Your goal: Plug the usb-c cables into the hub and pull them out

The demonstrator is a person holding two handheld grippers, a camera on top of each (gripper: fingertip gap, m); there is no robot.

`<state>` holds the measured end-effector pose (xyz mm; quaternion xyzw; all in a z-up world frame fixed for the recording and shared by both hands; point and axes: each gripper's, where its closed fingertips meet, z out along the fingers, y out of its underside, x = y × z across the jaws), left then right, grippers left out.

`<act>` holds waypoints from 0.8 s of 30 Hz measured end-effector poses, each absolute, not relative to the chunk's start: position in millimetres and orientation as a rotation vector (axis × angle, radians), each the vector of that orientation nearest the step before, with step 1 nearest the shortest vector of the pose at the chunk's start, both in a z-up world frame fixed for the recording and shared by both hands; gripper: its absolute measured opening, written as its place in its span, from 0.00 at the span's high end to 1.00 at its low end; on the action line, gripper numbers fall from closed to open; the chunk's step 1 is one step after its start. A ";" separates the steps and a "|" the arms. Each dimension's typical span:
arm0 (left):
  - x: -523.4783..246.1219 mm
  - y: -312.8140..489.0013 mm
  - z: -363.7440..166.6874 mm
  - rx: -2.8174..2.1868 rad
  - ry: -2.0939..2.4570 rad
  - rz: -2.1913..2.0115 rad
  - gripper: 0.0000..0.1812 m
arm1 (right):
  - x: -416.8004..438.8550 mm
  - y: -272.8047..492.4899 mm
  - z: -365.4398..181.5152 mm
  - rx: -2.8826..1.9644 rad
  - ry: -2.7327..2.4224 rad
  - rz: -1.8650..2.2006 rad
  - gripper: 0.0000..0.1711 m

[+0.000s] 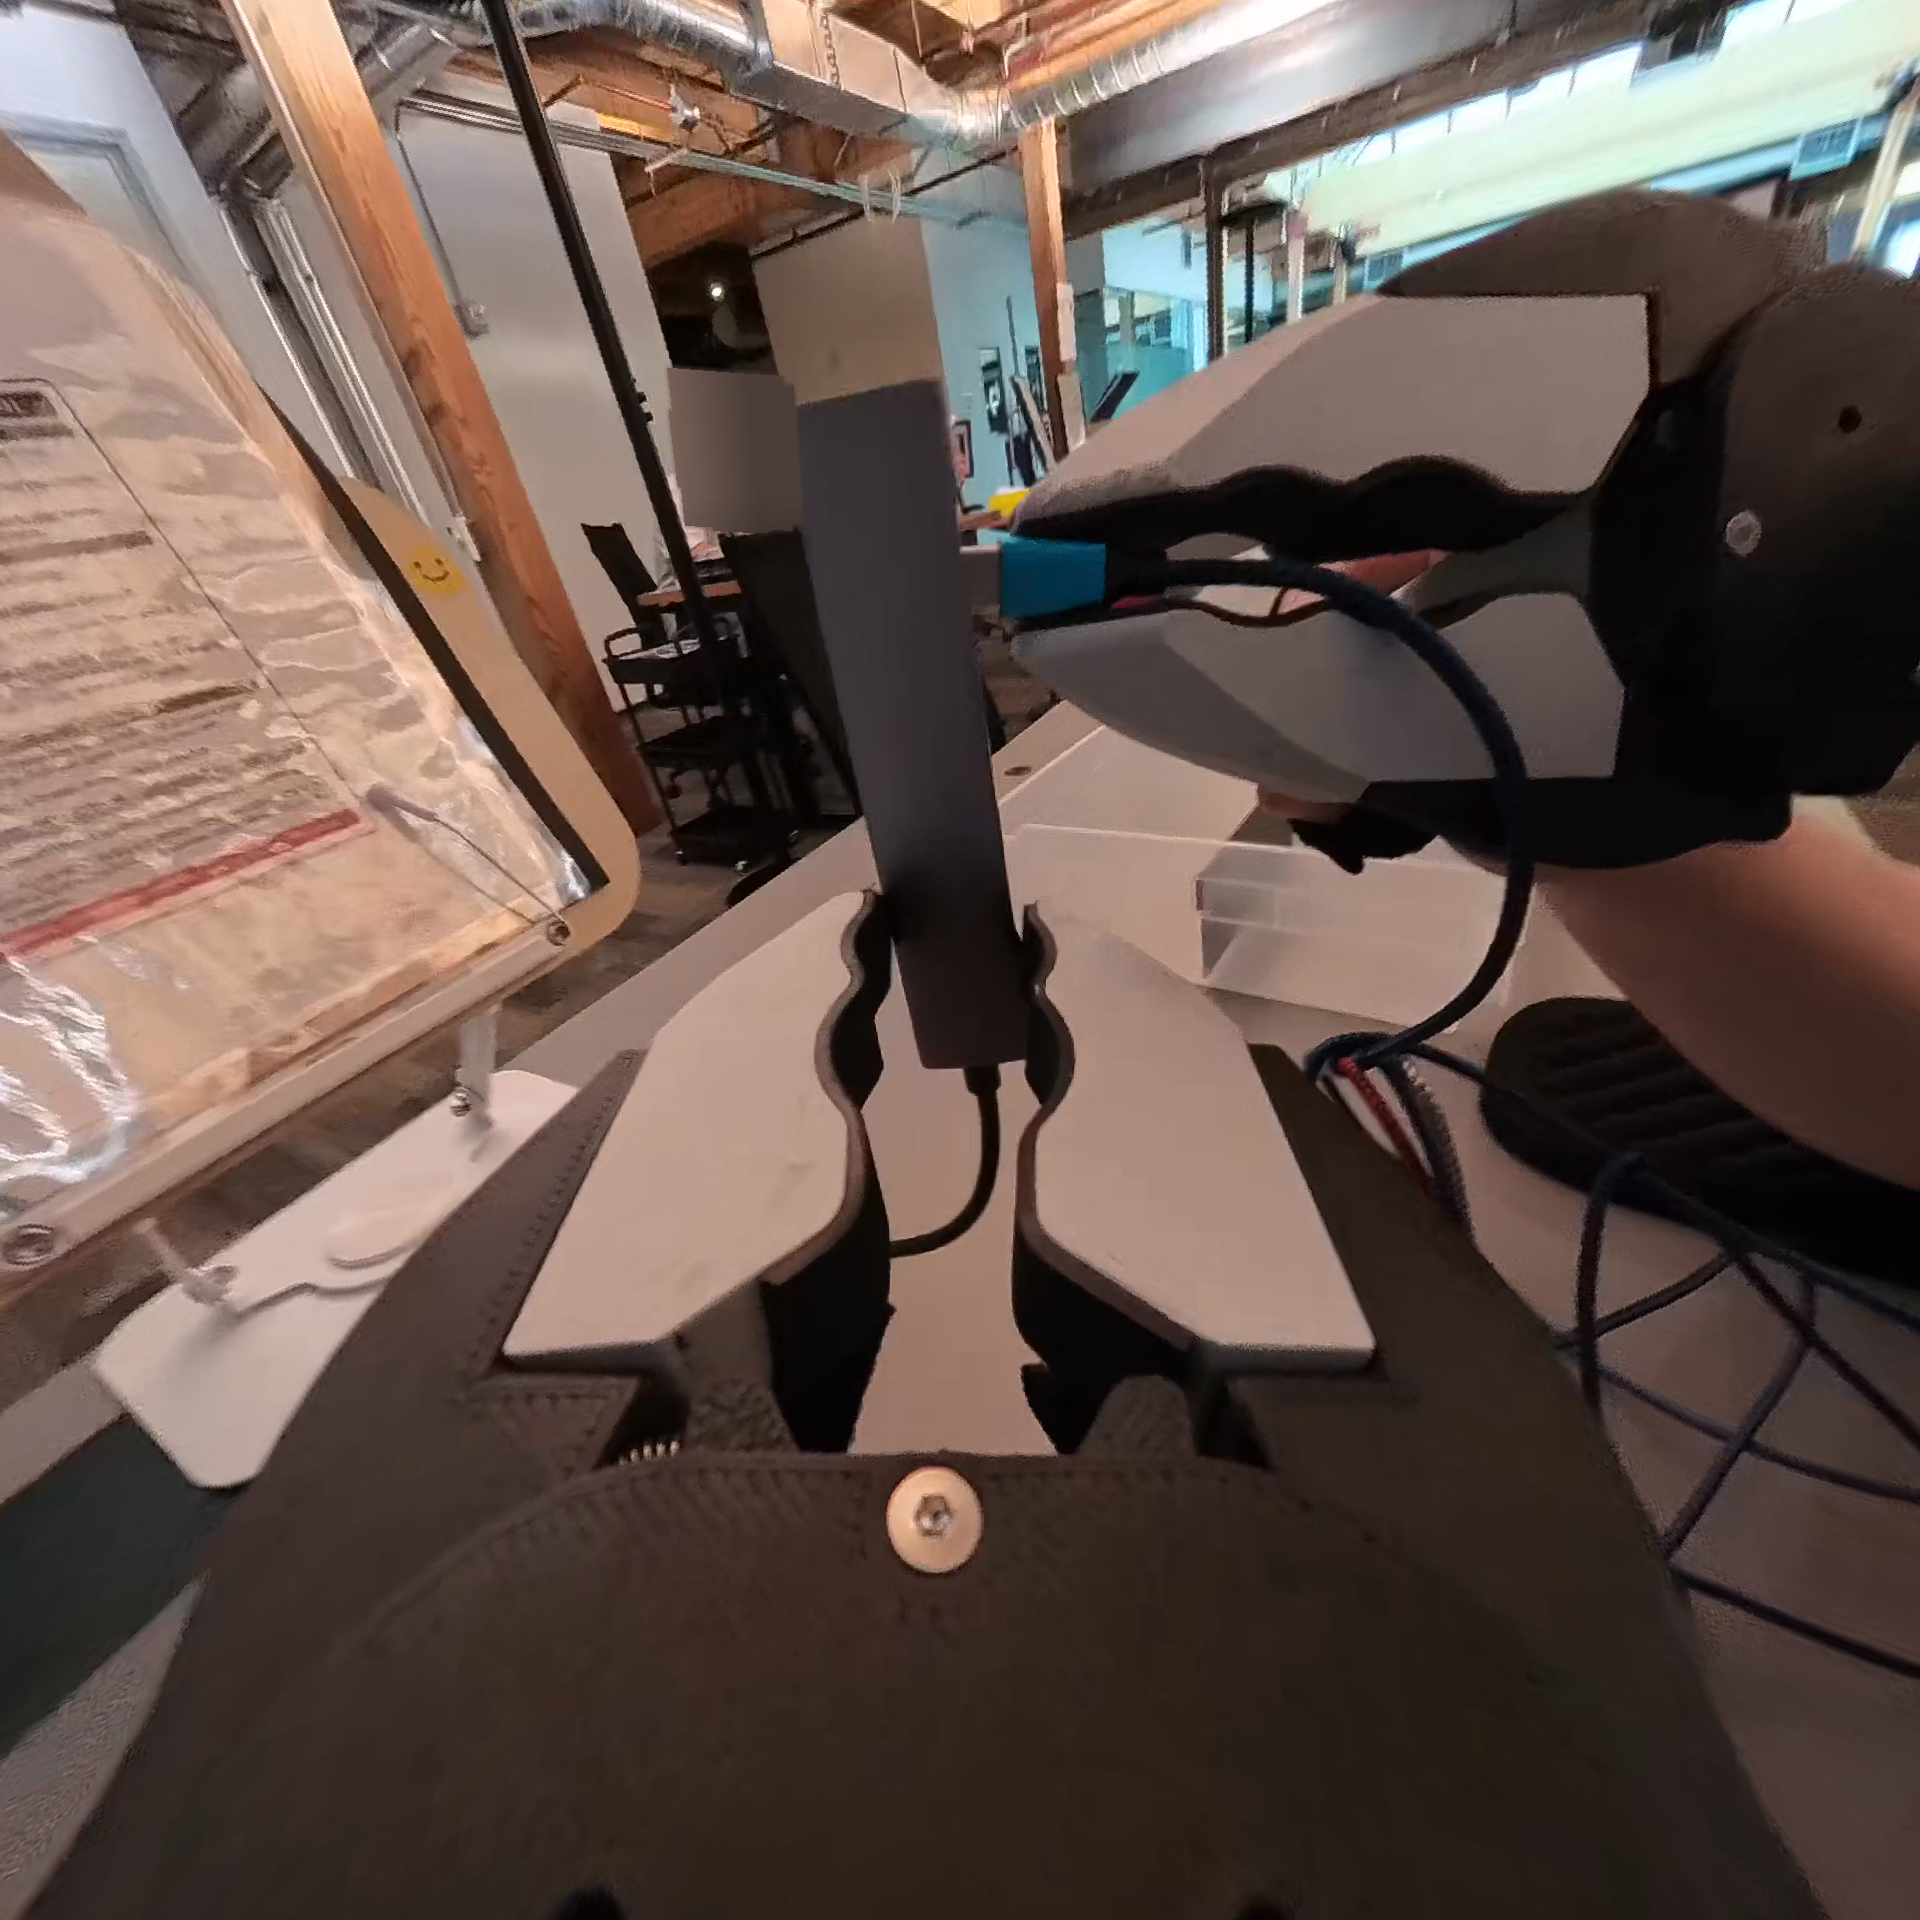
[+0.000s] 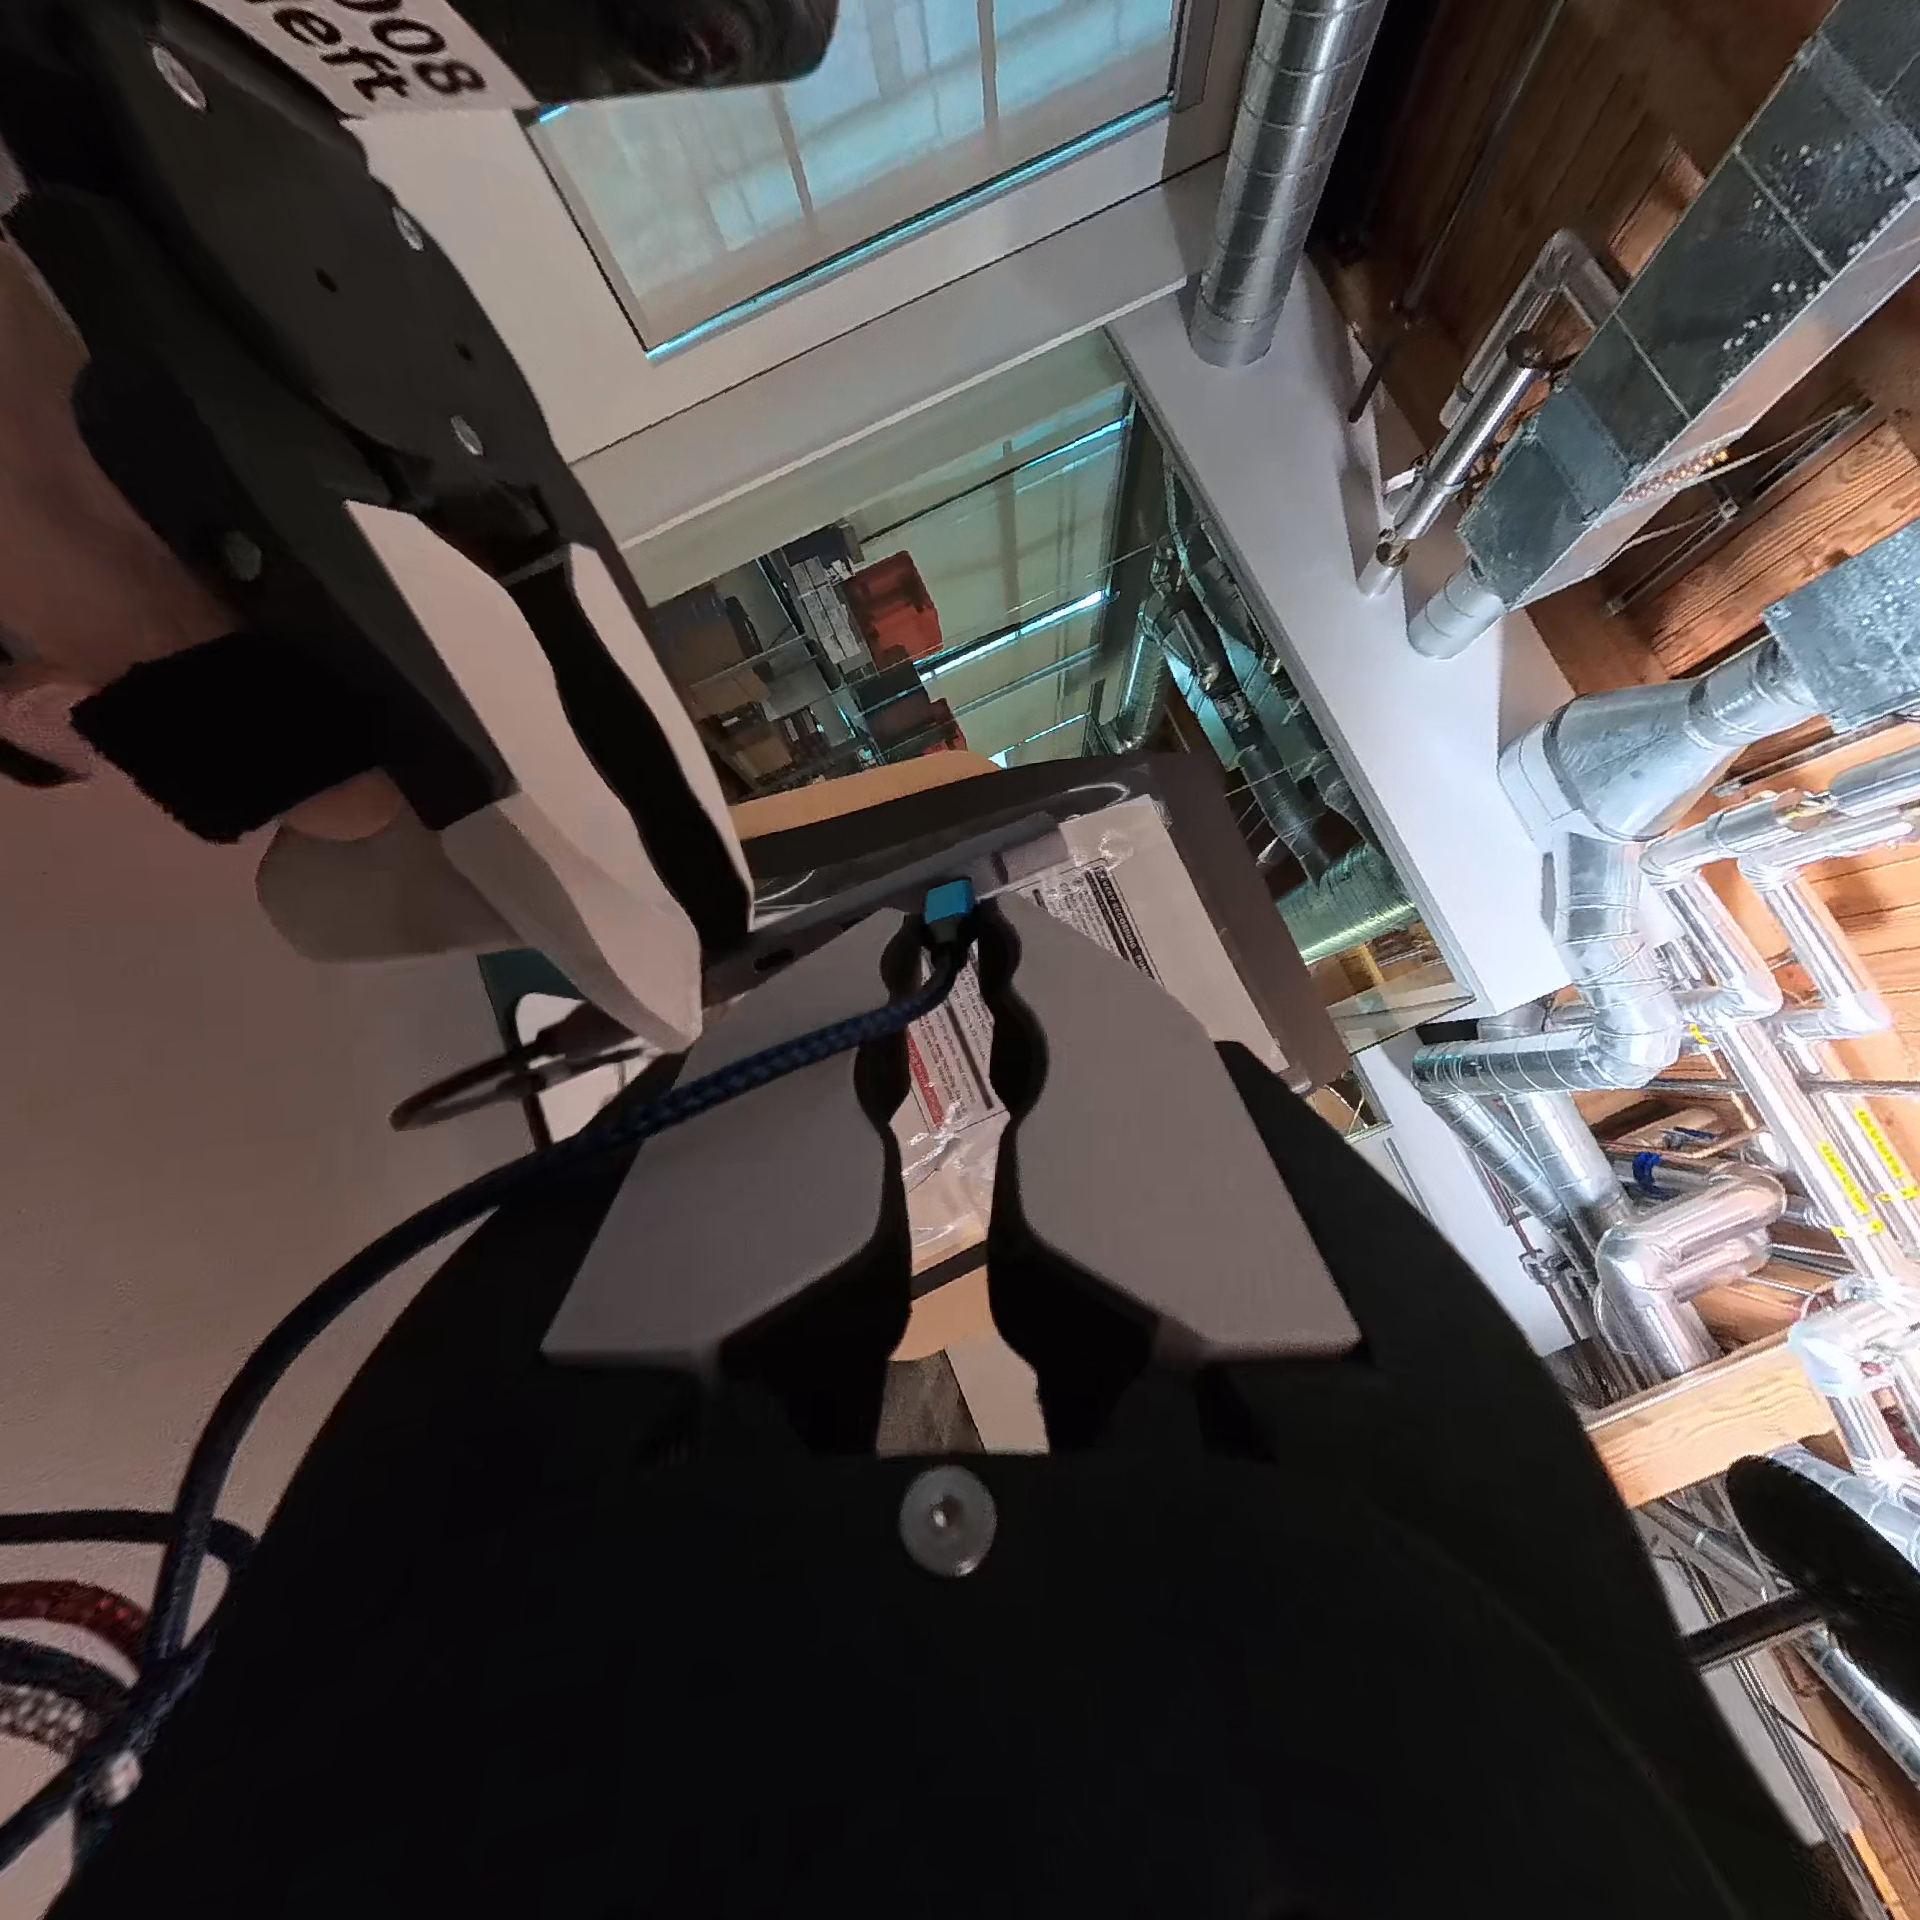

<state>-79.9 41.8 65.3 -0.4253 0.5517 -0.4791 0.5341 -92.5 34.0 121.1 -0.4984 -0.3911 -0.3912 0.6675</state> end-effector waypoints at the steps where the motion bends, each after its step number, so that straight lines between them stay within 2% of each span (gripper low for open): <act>1: -77.7 40.9 63.5 -1.026 1.303 -1.169 0.87 | -92.3 35.0 119.3 -1.129 -0.891 -0.885 0.93; 7: -73.1 35.5 58.5 -1.050 1.304 -1.250 0.87 | -89.5 36.9 115.0 -1.159 -0.914 -0.863 0.93; 16: -80.3 37.6 60.4 -0.936 1.427 -0.768 0.86 | -88.0 28.6 116.7 -1.228 -0.938 -0.738 0.93; 24: -80.6 33.5 55.1 -0.900 1.494 -0.613 0.85 | -85.5 26.3 111.4 -1.296 -0.952 -0.623 0.94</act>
